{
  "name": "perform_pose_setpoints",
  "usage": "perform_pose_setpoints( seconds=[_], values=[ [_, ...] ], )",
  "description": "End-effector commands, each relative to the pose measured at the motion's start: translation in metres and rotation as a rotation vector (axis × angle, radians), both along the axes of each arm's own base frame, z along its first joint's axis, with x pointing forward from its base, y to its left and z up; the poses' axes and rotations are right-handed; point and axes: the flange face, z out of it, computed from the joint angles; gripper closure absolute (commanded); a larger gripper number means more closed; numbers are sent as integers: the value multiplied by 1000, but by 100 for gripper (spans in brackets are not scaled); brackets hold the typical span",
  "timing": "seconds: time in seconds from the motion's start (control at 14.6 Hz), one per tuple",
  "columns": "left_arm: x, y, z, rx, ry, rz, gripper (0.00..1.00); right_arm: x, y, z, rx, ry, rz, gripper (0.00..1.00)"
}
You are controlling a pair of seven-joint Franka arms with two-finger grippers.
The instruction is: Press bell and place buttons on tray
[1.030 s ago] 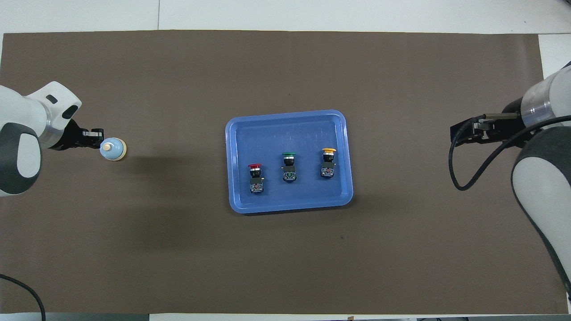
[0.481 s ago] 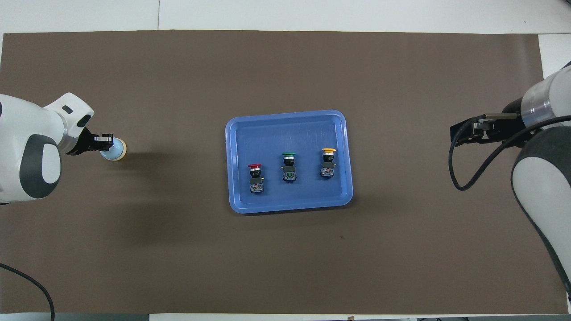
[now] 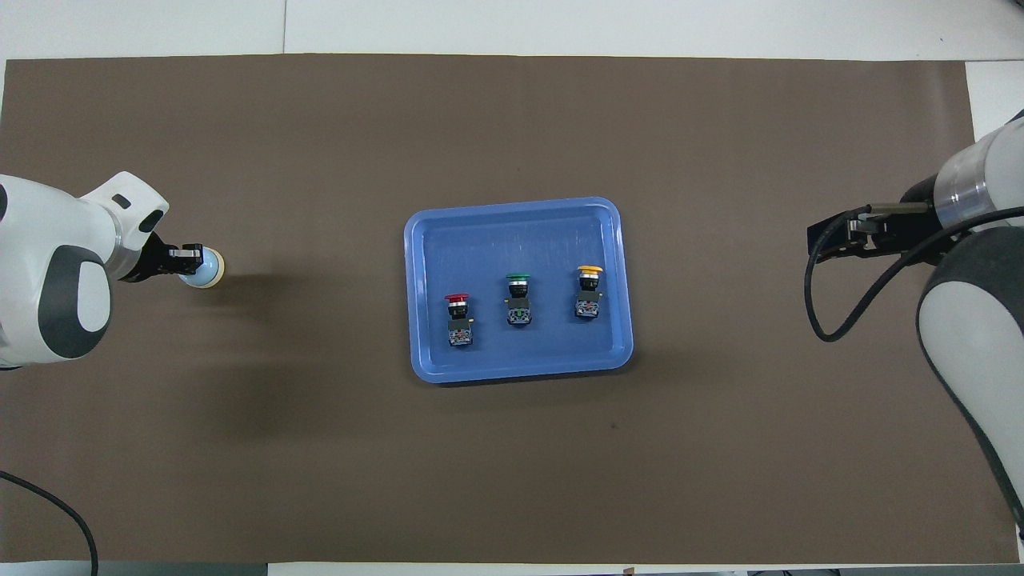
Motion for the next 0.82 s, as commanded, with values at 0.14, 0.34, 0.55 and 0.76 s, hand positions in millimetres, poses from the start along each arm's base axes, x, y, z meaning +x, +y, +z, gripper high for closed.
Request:
perform_pose_setpoints(
  seconds=[0.14,0.34,0.55,0.76],
  values=[
    [21,-1,94,-16,119,2,61,-4,-3,3,12,2,4,0],
    [8,-7,168,-20,176,8,9,-4,-3,2,12,3,4,0],
    [-24,-9,212,-27,175,1,0,-4,-3,3,12,2,4,0],
    [-34,-9,213,-28,215,6,0,-4,-3,3,12,2,4,0]
  ],
)
